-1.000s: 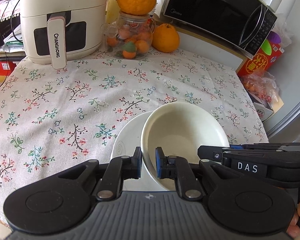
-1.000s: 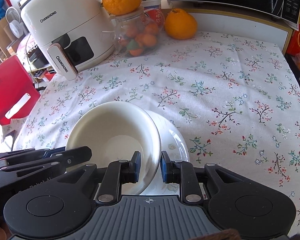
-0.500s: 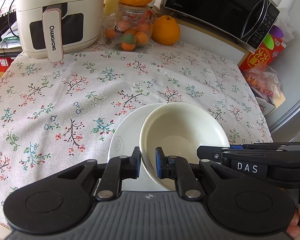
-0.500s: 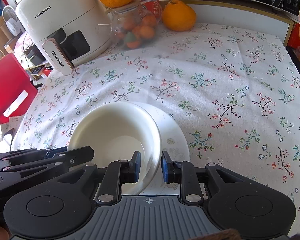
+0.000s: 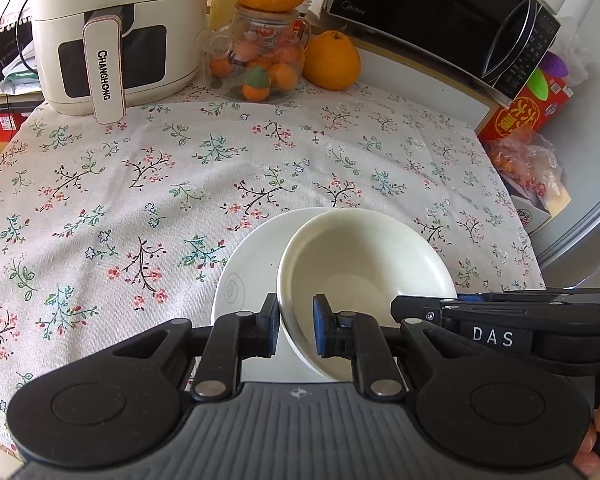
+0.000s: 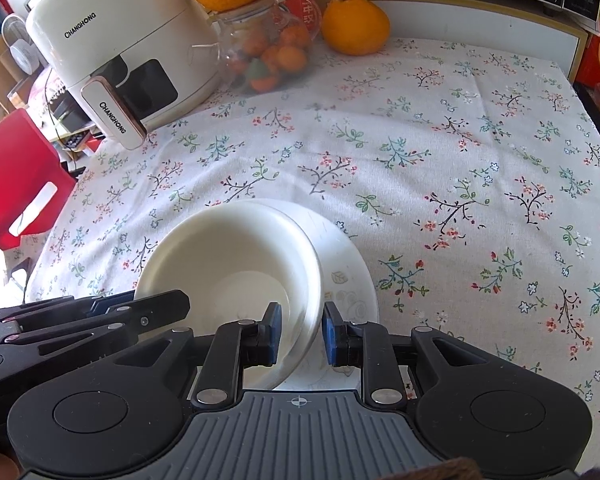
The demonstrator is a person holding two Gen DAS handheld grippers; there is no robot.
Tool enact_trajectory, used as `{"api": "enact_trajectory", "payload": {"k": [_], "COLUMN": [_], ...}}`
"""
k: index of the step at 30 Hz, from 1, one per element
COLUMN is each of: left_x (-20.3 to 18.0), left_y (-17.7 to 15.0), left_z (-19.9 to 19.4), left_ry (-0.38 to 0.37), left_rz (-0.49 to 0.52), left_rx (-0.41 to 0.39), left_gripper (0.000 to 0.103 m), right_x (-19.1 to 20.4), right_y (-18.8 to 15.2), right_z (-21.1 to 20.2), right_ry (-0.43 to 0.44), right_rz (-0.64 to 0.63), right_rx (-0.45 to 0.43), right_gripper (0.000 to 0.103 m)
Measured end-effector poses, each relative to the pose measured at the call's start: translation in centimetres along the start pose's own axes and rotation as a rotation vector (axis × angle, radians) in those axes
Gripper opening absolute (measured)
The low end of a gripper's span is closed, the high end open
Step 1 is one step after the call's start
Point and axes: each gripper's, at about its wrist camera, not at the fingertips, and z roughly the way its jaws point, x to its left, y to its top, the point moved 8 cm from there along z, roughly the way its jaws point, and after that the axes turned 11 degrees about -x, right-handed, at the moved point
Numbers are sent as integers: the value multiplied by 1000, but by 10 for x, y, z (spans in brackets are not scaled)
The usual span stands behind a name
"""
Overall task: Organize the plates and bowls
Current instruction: 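Lower the bowl stack onto the plates and open the left gripper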
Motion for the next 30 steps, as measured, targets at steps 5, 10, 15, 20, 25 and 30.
{"api": "enact_trajectory", "payload": {"k": [5,10,15,20,25,30], "left_x": [2,2,1,5,8,12], "left_y": [0,0,2,6,9,1], "left_z": [0,-2,-7,-13,-25,-41], "left_ry": [-6,-8,-11,-1,27,71], "left_rz": [-15,-27,-32,-43,-25,4], "left_rx": [5,0,-11,-35,-74,-93], "left_gripper": [16,17,20,21,38,60], "right_x": [0,1,0,-1,0,-1], "right_y": [0,2,5,9,10,-8], "right_z": [0,-3,-9,-19,-39,-67], "right_ry": [1,0,12,20,-6,-8], "right_rz": [1,-6,8,8,-44,-49], "right_rx": [-1,-10,-30,-58,-137,-218], "right_gripper": [23,23,23,23,35,57]}}
